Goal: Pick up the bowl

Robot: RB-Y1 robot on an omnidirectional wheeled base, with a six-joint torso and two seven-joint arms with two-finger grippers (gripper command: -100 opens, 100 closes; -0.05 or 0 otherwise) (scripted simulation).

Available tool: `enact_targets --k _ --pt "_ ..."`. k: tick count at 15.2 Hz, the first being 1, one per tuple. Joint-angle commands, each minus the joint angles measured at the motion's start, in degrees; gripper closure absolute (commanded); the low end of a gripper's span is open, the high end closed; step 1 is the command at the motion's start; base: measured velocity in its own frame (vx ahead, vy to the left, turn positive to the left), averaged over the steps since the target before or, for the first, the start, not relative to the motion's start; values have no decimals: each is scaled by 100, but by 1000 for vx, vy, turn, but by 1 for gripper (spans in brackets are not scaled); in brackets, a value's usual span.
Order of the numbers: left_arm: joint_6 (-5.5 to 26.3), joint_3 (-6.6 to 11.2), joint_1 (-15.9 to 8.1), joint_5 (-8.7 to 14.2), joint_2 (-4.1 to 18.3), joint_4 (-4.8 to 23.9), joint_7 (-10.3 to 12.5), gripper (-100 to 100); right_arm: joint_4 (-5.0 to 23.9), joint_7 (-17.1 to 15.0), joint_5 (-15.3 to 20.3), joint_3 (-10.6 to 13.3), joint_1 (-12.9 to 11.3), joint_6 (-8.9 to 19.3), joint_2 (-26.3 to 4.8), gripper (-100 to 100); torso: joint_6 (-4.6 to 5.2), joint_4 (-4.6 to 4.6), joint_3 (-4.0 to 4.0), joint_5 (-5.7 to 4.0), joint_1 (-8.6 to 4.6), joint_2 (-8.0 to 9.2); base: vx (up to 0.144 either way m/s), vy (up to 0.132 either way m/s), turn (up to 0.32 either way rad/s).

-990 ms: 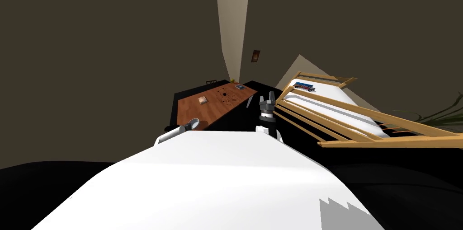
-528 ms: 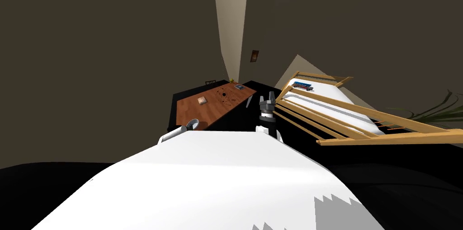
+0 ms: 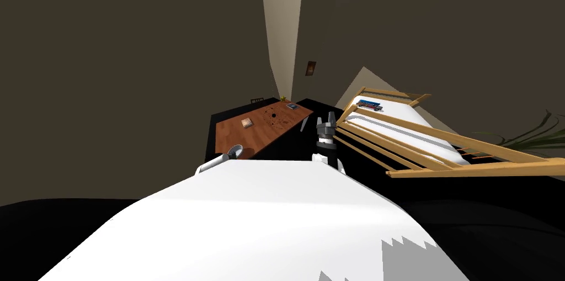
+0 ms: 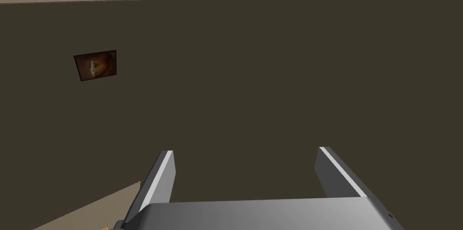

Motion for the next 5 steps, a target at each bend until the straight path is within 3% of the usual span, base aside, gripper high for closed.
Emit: enact_targets --k 1,4,5 --pt "167 55 51 33 -13 -212 -10 100 0 0 0 0 0 0 0 0 0 0 0 0 0 0 -6 -14 -5" --pt "353 118 111 78 -16 -434 -33 100 0 0 0 0 0 0 0 0 -2 4 6 -6 -15 8 -9 -29 -2" --pt "256 87 92 60 -14 -338 -23 100 0 0 0 0 0 0 0 0 -2 4 7 -7 -18 10 -5 -19 3"
